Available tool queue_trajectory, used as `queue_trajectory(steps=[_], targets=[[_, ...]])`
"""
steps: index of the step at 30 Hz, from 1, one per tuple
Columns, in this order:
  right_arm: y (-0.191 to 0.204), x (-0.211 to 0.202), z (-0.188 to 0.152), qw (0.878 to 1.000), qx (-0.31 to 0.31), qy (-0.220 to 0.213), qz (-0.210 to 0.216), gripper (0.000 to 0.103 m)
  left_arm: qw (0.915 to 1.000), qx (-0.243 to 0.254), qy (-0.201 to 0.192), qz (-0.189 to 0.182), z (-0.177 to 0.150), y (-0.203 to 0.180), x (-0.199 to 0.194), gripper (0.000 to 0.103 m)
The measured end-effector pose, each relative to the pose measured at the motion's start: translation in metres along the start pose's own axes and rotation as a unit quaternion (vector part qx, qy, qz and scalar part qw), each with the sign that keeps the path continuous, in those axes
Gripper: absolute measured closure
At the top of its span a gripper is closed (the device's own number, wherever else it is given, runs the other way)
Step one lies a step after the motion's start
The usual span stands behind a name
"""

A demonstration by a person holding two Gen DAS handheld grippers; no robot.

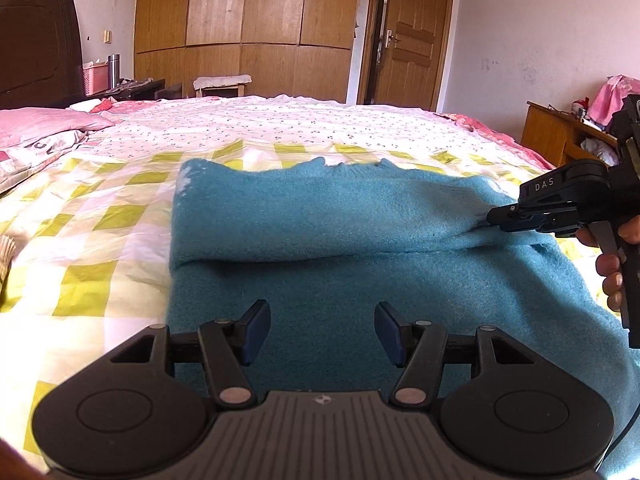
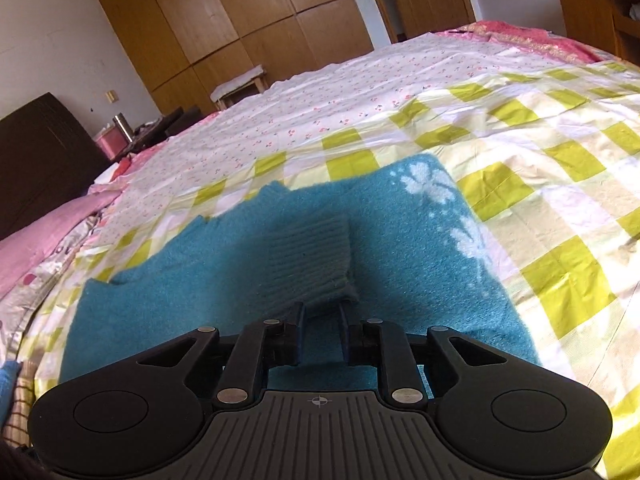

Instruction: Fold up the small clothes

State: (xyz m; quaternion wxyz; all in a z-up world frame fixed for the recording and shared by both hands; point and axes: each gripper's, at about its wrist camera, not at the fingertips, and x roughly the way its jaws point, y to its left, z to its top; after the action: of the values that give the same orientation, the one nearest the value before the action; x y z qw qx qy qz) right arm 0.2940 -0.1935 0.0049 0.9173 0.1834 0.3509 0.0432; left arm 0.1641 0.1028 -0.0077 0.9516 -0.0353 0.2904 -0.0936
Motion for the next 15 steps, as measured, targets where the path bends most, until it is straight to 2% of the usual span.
queue_trajectory(steps=[5, 7, 8, 9, 12, 15], targets=[[0.000, 0.012, 0.000, 0.999, 0.027, 0.006, 0.020, 0.077, 1.0000, -0.003, -0.003, 0.000, 0.000, 0.002, 0.000, 0.040], [0.002, 0.013, 0.001, 1.000, 0.023, 0.004, 0.013, 0.085, 1.0000, -0.005, -0.005, 0.003, 0.000, 0.003, -0.001, 0.040], [0.002, 0.012, 0.002, 1.000, 0.019, 0.003, 0.009, 0.096, 1.0000, -0.006, -0.005, 0.003, 0.000, 0.003, -0.001, 0.040], [0.003, 0.011, 0.003, 1.000, 0.013, -0.002, 0.006, 0.101, 0.9999, -0.008, -0.006, 0.004, 0.000, 0.003, -0.001, 0.040], [0.002, 0.005, 0.007, 1.000, -0.001, -0.026, -0.009, 0.103, 0.9999, -0.010, -0.008, 0.005, 0.000, 0.004, -0.001, 0.040], [-0.004, 0.010, 0.009, 0.999, -0.010, -0.021, -0.030, 0.103, 1.0000, -0.006, 0.001, 0.007, -0.001, 0.004, 0.003, 0.040]])
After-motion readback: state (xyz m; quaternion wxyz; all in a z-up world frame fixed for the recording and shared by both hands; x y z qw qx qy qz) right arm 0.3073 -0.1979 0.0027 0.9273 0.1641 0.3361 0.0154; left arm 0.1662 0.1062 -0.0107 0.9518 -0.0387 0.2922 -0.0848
